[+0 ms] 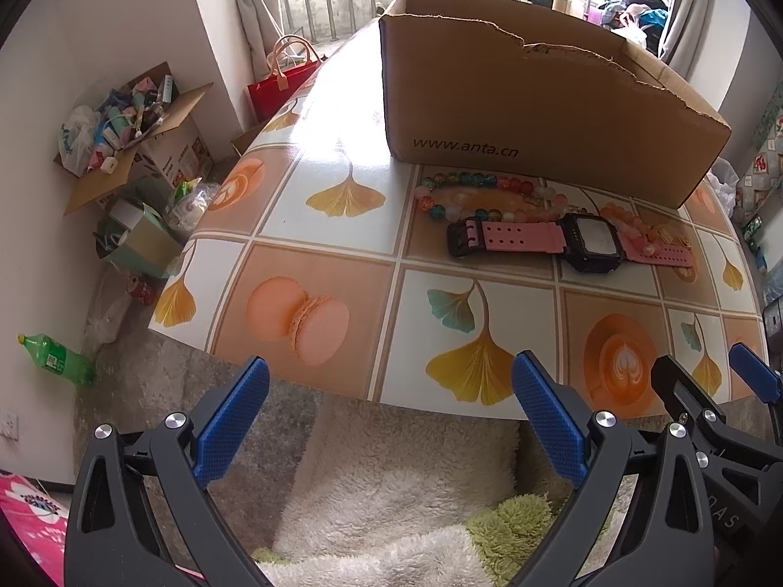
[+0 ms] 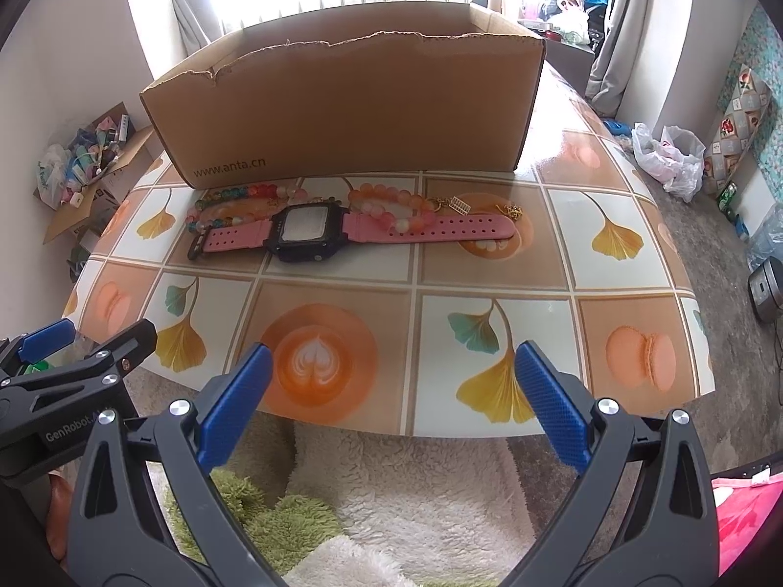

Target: Organize jewelry

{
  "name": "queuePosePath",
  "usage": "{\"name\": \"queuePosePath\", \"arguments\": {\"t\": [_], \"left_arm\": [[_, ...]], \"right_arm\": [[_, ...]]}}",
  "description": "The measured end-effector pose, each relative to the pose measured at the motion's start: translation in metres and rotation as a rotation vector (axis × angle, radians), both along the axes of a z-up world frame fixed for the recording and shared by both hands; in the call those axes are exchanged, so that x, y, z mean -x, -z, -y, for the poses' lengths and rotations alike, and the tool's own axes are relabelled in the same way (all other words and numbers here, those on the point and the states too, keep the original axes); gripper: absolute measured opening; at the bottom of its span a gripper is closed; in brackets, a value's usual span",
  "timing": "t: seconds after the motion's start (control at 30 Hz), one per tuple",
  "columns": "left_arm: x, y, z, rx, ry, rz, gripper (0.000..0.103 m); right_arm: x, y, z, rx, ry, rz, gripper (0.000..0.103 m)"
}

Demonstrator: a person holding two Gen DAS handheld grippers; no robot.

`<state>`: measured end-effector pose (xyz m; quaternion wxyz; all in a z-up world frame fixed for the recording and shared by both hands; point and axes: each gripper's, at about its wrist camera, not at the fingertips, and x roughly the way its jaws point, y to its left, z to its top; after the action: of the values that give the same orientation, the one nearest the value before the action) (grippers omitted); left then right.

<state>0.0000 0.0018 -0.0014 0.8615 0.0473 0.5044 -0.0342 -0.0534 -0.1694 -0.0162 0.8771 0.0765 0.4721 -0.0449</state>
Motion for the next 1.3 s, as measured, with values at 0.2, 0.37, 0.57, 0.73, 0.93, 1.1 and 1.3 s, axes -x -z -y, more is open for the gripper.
{"name": "queuePosePath", "arguments": {"t": [0.2, 0.37, 0.57, 0.73, 0.93, 1.1, 1.3], "left_arm": [[-0.002, 0.003, -0.001, 0.002, 0.002, -0.009, 0.096], [-0.008, 0.008, -0.002, 0.006, 0.009, -0.014, 0.096], [-0.017, 0.015, -0.002, -0.001, 0.043, -0.015, 0.096], [-0.029, 0.025, -0.001, -0.029, 0.072, -0.03, 0.096], [-0.037, 0.028, -0.005, 0.002, 0.097, -0.035, 0.096], [-0.042, 0.029, -0.008, 0.028, 0.132, -0.025, 0.096], [-0.048, 0.03, -0.01, 0.03, 0.15, -0.03, 0.096]], "right_arm": [[-0.001, 0.001, 0.0, 0.007, 0.006, -0.001, 0.096], [-0.002, 0.002, 0.0, 0.026, 0.013, -0.005, 0.096], [-0.007, 0.005, 0.0, 0.077, -0.014, 0.006, 0.096], [-0.014, 0.002, 0.004, 0.117, -0.117, 0.062, 0.096], [-0.031, -0.013, 0.007, 0.127, -0.325, 0.154, 0.096], [-0.057, -0.016, -0.001, 0.065, -0.541, 0.142, 0.095], [-0.081, -0.008, -0.026, 0.085, -0.784, 0.111, 0.09]]}}
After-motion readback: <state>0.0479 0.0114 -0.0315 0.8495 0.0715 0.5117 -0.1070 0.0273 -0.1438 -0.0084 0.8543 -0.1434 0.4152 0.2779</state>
